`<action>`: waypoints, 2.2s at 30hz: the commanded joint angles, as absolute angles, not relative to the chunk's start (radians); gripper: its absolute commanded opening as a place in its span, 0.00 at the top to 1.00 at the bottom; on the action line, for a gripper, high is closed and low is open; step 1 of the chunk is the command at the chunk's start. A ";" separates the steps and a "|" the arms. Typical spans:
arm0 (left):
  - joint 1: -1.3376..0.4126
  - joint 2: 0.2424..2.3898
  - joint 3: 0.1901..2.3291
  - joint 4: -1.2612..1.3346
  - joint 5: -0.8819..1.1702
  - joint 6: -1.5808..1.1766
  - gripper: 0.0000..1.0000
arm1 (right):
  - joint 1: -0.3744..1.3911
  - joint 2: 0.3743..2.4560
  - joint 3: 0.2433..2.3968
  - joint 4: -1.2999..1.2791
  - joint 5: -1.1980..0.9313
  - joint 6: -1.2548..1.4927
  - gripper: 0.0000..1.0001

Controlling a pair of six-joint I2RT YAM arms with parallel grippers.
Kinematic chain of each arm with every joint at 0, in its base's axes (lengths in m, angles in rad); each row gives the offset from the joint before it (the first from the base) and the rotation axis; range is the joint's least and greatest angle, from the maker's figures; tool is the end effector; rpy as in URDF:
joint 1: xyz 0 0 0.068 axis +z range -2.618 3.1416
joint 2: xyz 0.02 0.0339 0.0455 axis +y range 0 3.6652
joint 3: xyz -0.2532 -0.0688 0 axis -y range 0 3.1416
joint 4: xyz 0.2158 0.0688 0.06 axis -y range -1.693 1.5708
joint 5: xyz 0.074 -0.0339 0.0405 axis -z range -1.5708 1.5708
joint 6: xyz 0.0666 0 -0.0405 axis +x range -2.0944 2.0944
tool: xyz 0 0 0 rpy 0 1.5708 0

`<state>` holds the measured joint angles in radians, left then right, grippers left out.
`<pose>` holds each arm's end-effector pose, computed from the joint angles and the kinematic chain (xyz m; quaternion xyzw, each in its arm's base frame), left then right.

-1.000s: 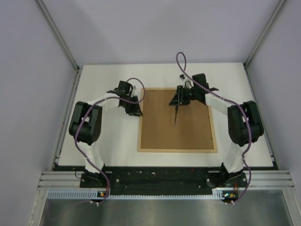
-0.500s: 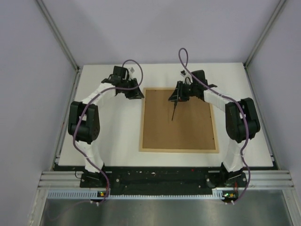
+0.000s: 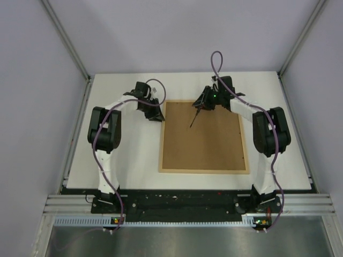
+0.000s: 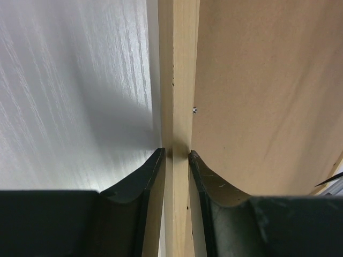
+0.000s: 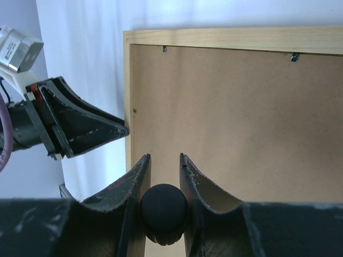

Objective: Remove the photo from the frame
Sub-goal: Adjust the photo frame at the center of the board, then adjust the screwdriver.

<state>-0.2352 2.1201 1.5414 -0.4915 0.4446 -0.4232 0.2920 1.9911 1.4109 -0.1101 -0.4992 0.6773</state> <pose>0.4115 -0.1281 0.1440 -0.0343 0.9460 -0.2802 0.1596 0.4111 0.1569 0.1922 0.0645 0.8806 0.3901 0.2613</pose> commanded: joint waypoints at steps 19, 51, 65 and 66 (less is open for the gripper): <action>-0.242 1.970 1.563 -0.478 0.452 -0.406 0.55 | 0.287 1.957 1.447 -0.064 -0.465 0.741 1.00; -0.465 2.014 1.669 -0.482 0.758 -0.167 0.50 | 0.288 1.937 1.450 -0.009 -0.660 0.948 1.00; -0.485 2.037 1.684 -0.497 0.790 -0.144 0.80 | 0.287 1.904 1.430 0.040 -0.704 0.988 1.00; -0.485 2.037 1.686 -0.495 0.796 -0.146 0.93 | 0.288 1.899 1.428 0.040 -0.709 0.988 1.00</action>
